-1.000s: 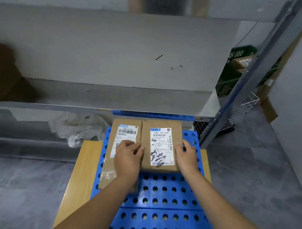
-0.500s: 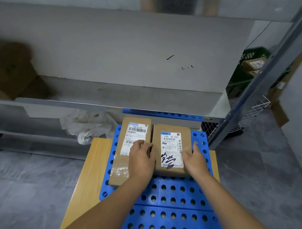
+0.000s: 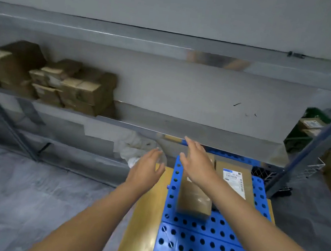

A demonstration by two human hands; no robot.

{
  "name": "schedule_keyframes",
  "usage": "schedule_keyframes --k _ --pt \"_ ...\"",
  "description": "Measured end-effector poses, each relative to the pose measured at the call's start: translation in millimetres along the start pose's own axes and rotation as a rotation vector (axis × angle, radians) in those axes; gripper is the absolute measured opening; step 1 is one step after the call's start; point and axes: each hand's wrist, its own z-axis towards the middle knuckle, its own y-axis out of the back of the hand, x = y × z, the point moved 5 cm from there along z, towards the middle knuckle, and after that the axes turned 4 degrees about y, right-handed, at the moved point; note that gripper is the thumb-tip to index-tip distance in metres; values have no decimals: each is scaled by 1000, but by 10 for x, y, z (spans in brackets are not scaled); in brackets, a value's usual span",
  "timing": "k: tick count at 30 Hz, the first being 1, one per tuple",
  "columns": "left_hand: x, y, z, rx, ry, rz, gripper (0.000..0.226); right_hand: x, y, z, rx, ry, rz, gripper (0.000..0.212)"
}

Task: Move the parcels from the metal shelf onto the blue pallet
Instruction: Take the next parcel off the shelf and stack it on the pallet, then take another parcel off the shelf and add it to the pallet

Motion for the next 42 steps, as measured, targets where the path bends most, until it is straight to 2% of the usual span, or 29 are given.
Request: schedule_keyframes --k 5,13,18,24,30,42 --pt "868 1370 -232 -75 -134 284 59 1342 -364 323 35 146 -156 55" --pt "2518 3398 -883 -252 -10 363 62 3836 -1364 689 43 413 -210 54" --pt "3199 4100 -1127 -350 70 359 64 4767 -1820 723 23 454 -218 58" --pt "3636 4468 -1138 -405 46 382 62 5294 -2071 907 14 457 -259 53" --pt "3945 4638 -978 -434 52 426 61 5517 -2297 1229 22 448 -251 44" --pt "4590 4854 270 -430 133 459 64 5566 -2769 2661 58 471 -229 50"
